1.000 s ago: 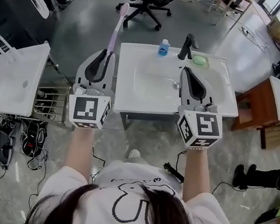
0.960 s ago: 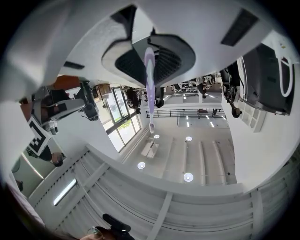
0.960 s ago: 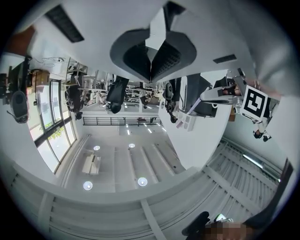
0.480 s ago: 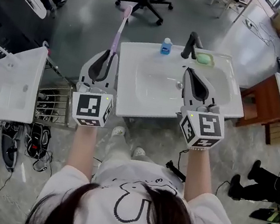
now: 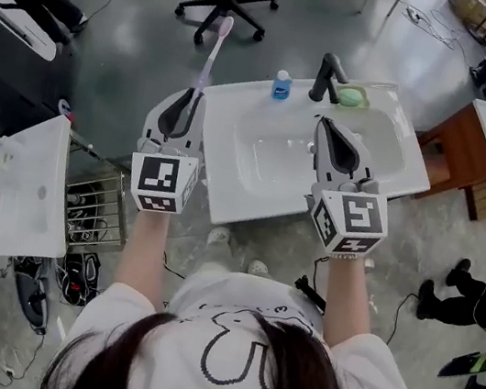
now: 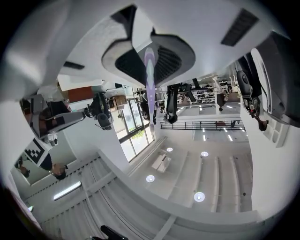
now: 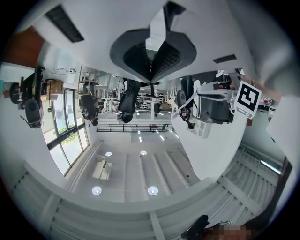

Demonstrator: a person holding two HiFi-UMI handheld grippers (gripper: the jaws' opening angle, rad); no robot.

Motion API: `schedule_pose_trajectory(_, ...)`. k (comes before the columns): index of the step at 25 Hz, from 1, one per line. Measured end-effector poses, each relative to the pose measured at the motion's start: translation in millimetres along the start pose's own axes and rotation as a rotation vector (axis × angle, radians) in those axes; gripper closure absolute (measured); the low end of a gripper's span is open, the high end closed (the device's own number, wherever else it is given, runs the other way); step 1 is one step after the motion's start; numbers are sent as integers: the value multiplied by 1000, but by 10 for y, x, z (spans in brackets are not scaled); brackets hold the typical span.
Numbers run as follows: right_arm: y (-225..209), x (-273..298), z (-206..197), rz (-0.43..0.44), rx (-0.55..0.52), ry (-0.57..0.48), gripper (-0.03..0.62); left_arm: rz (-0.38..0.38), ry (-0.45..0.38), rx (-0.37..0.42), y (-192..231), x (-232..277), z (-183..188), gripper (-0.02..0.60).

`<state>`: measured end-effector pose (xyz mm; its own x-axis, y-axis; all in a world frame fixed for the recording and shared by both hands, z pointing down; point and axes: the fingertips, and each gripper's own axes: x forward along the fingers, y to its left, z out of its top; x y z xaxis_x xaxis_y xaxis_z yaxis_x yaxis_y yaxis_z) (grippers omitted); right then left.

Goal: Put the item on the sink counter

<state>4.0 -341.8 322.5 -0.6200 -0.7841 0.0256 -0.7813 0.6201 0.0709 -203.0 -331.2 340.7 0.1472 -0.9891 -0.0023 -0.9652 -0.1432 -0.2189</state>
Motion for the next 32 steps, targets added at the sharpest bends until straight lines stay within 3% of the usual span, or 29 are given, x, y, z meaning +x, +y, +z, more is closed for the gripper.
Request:
schedule_pose_trajectory(8,-108,392,34,-120,5,16,565,-145,62,45,173,558,-334,517)
schedule_pose_trajectory(17,-179,707,-204,-215,41,85,565,-295,163,34,190,1042,-857,517)
schedule_pose_trajectory(32,-105,827,-683,-305,88,208,565,-476,343,28,-22,1196,-1721,517)
